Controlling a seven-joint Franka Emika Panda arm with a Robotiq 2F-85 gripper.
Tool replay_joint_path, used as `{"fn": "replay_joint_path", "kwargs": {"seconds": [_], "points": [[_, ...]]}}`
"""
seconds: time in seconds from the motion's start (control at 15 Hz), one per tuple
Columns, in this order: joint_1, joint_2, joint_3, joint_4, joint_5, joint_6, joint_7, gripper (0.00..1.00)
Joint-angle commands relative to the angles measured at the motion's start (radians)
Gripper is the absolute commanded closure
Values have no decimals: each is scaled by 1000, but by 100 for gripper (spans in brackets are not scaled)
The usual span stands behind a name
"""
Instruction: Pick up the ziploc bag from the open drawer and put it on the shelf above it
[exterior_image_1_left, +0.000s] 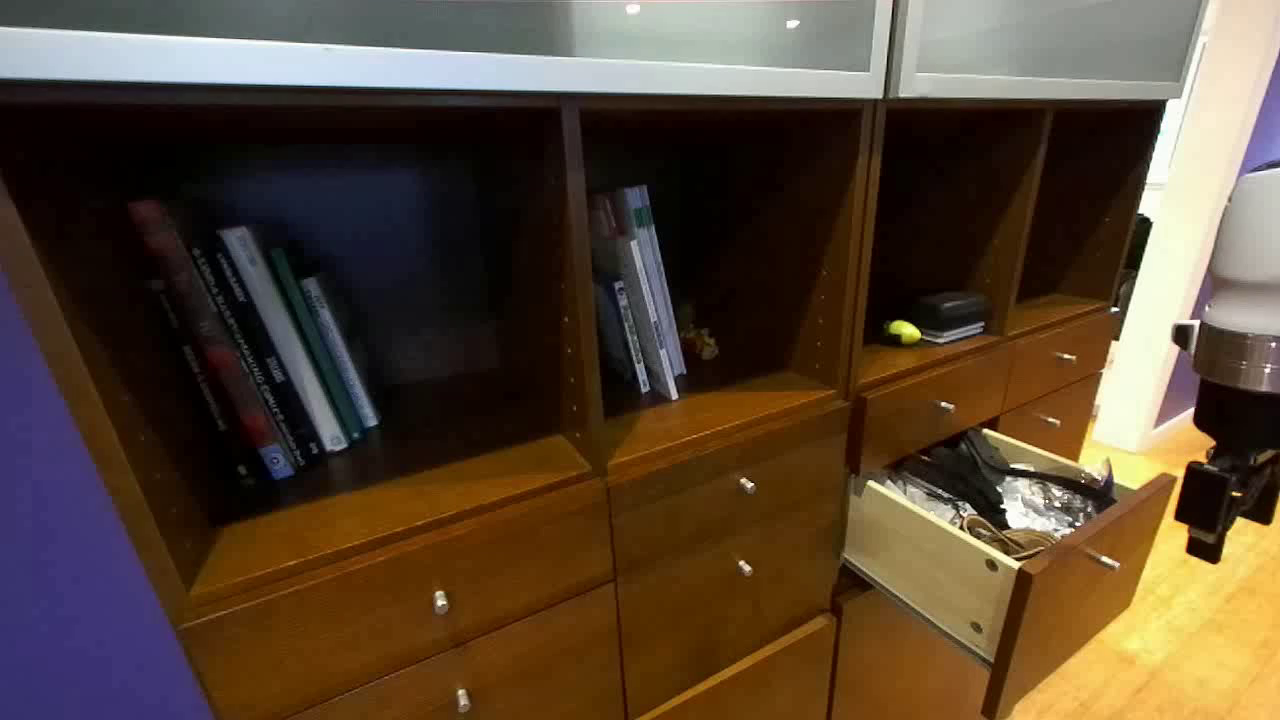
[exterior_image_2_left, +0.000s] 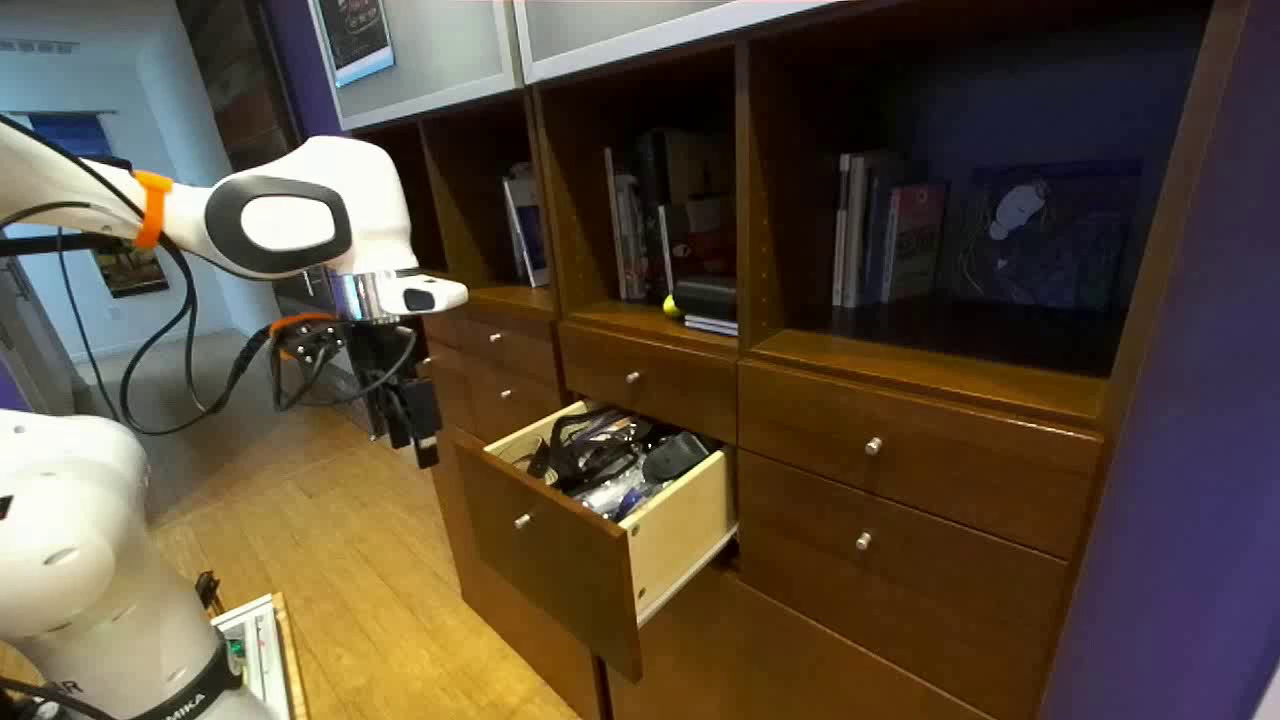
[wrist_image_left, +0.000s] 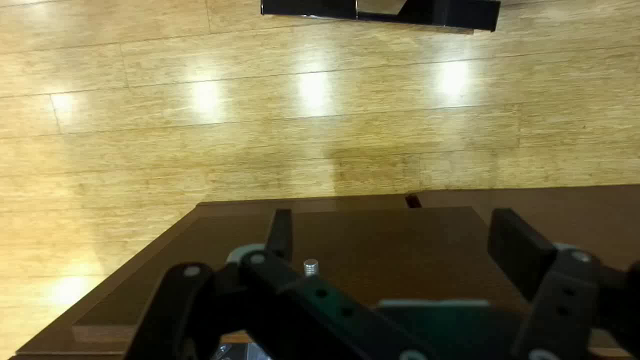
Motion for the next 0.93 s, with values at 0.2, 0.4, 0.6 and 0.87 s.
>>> {"fn": "replay_joint_path", "kwargs": {"seconds": [0.2,0.4,0.6,0.87], "points": [[10,3,-9,2,-6,-3,6,0],[10,5,-9,2,-6,-3,6,0],[10,5,-9,2,-6,-3,6,0],[18,21,-10,21,5,1,1,0]]}}
